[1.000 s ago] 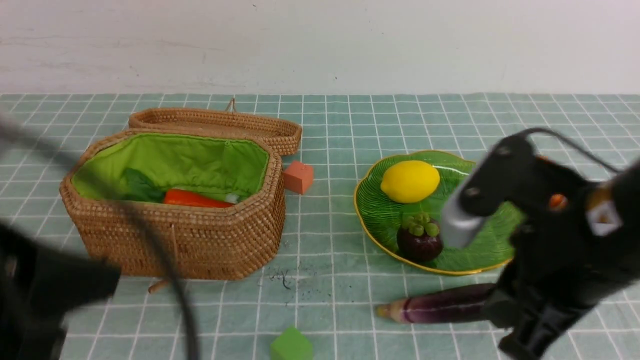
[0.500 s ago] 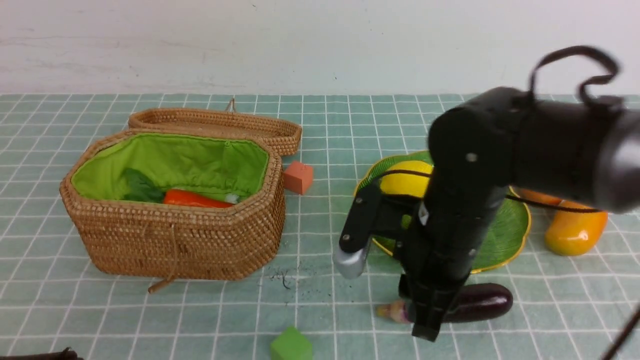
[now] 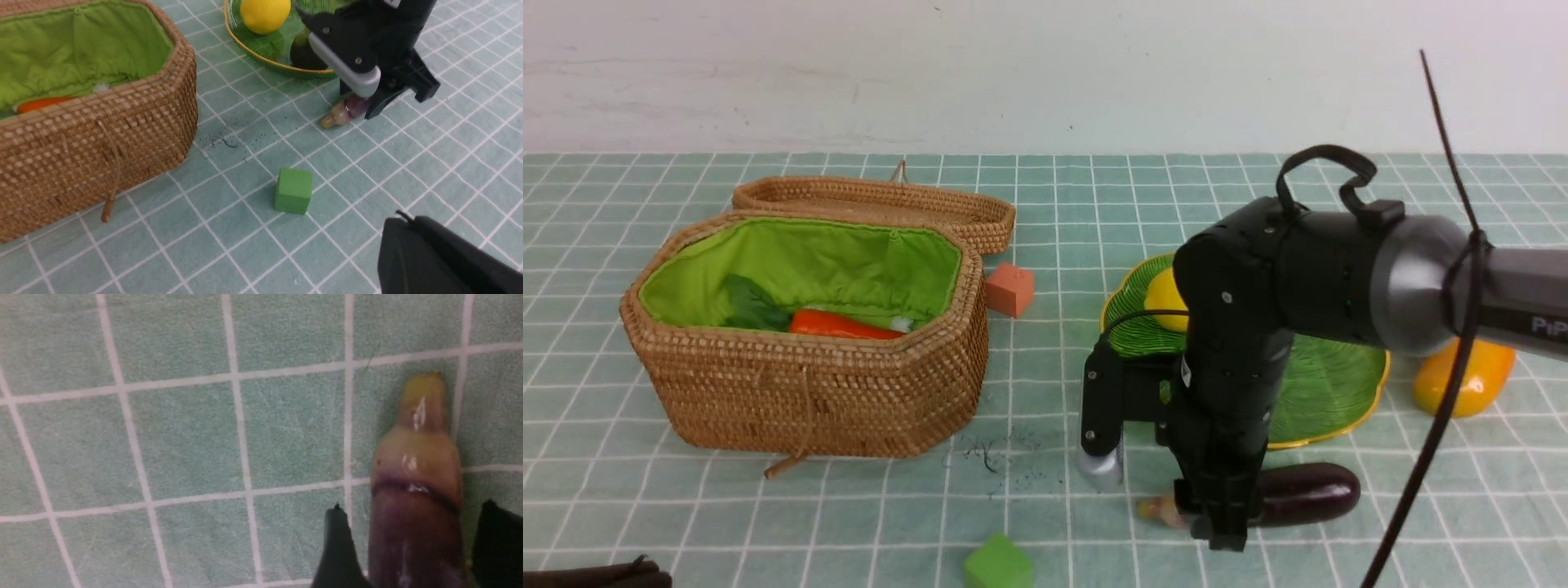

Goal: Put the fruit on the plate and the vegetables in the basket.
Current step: Grab an eggplant with your right arm and place it in the basket on the left.

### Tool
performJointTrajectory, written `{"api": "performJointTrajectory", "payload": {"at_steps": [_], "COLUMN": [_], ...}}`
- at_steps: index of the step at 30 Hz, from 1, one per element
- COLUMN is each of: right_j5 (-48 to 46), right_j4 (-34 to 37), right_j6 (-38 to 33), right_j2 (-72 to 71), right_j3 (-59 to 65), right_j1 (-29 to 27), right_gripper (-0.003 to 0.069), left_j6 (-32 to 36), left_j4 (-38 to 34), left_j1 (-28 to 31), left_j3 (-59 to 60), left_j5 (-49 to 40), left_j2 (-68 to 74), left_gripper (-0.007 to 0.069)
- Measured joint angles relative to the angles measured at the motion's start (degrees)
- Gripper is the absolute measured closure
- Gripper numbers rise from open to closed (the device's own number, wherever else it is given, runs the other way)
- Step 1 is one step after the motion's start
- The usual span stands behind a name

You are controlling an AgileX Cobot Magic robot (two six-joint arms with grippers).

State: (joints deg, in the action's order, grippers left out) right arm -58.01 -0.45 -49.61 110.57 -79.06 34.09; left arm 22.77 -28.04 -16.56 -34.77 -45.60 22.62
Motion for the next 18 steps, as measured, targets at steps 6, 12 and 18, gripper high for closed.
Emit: {"api": "performJointTrajectory", "payload": {"at_steps": [6,12,18], "right_j5": [1.15,1.69,1.81], "right_j4": [0.44,0.44,0.44], "right_j6": [-1.22,-1.26,-1.28], "right_j2": [1.89,4.05,4.77], "right_j3": [0.0,0.0,-0.39], "right_j1": [-2.09,-2.14,-2.14], "right_gripper": [0.0225,0.0266,0.0359], "left_j6": [3.85,10.42,11.57], "left_j4": [-5.57,-11.23,-11.72], "left_j1": [0.0,0.0,0.0], "left_j3": [0.0,0.0,0.05], "left_j5": [0.69,0.12,0.12], "left_j2": [0.0,0.0,0.0], "left_gripper": [0.0638,0.0638,0.0638]}}
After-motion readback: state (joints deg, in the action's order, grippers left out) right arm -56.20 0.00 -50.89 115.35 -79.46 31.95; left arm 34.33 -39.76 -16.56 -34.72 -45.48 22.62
